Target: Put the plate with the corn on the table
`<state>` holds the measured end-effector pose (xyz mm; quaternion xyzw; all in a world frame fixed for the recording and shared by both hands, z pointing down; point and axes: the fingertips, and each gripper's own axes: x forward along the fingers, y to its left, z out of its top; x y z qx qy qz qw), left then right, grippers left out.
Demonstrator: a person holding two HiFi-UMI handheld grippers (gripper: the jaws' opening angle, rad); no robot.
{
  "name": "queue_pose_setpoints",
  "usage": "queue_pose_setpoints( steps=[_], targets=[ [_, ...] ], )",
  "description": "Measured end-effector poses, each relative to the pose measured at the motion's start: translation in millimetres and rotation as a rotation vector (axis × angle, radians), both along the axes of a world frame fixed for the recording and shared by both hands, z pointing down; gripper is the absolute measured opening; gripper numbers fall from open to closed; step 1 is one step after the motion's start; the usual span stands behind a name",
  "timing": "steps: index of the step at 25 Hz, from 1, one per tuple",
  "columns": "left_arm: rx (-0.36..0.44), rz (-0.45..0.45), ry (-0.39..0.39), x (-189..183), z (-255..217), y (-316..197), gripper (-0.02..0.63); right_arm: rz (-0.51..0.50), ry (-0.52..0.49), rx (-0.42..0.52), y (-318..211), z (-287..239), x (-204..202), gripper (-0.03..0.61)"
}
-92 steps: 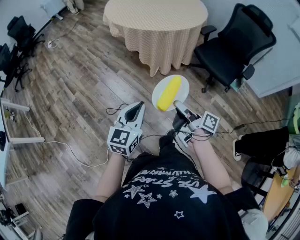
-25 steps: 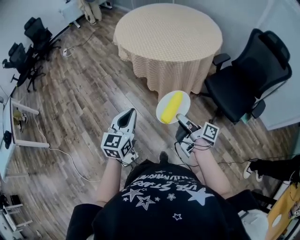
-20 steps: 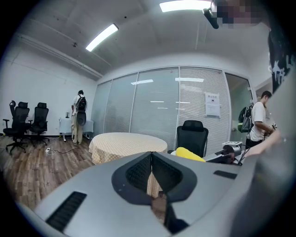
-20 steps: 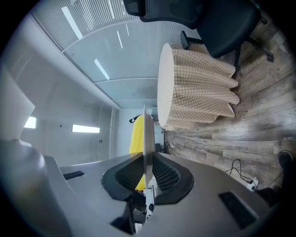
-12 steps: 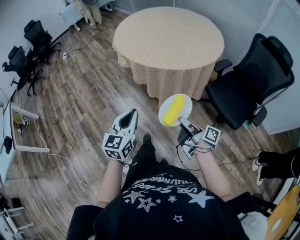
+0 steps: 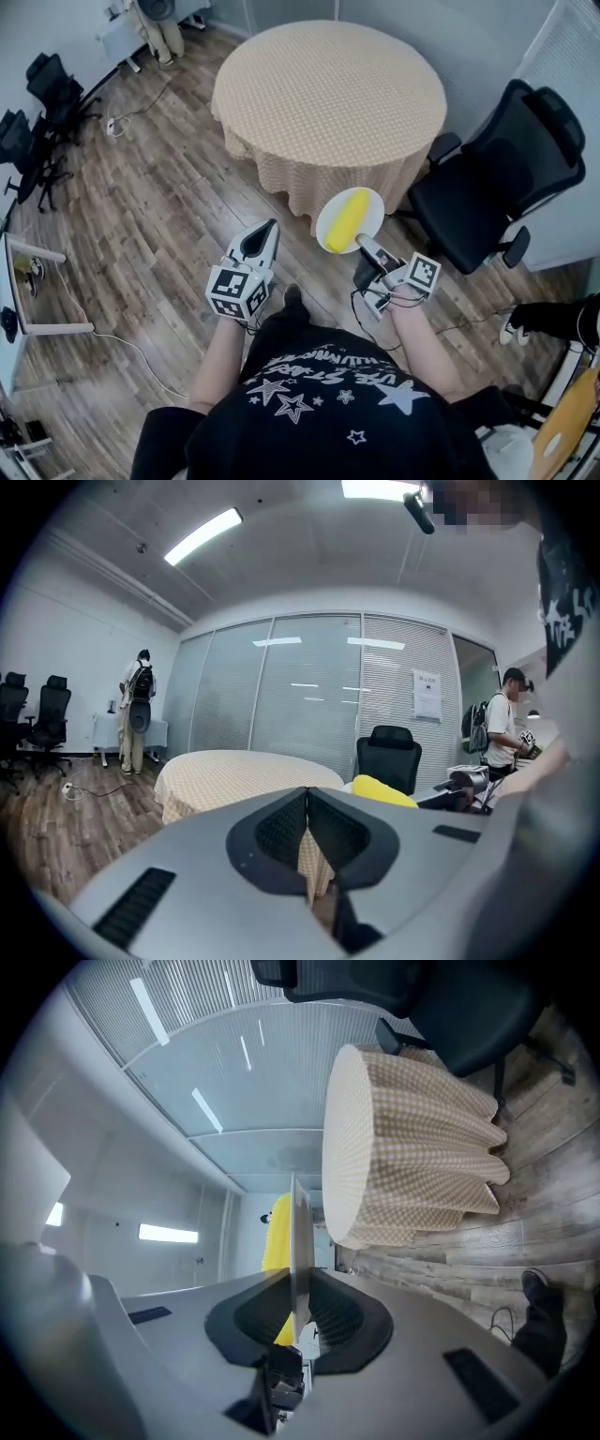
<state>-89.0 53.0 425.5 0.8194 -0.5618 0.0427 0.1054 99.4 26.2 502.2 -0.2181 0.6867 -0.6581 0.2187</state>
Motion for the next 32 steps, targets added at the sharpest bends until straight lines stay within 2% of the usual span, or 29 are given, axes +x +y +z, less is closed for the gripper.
queue_pose_setpoints(
  steps=[5,9,14,20,27,32],
  targets=[
    [-0.004,-0.018,0.021,-42,-5,-46,0.008,0.018,-0.009,-0.019,-43,0,-33,0.058],
    [-0.012,0.002,0.008,-51,-3,-62,0.008,0.027,0.009,-0.016,-60,0,-42,0.058],
    [-0.012,0.025,0.034,-47,5,-64,0.008,0.046,0.011,-0.001,-62,1,-41,0.058],
    [-0.029,0.078,0.022,-90,13,-124,0.008,0.091,0.002,-0.020,-115,-1,-89,0.058],
    [-0.034,0.135,0.032,-87,17,-162,0.008,0.118,0.004,-0.030,-146,7,-100,0.058],
    [-0.058,0.126,0.025,-89,27,-192,0.008,0.100,0.005,-0.025,-183,10,-103,0.058]
  ],
)
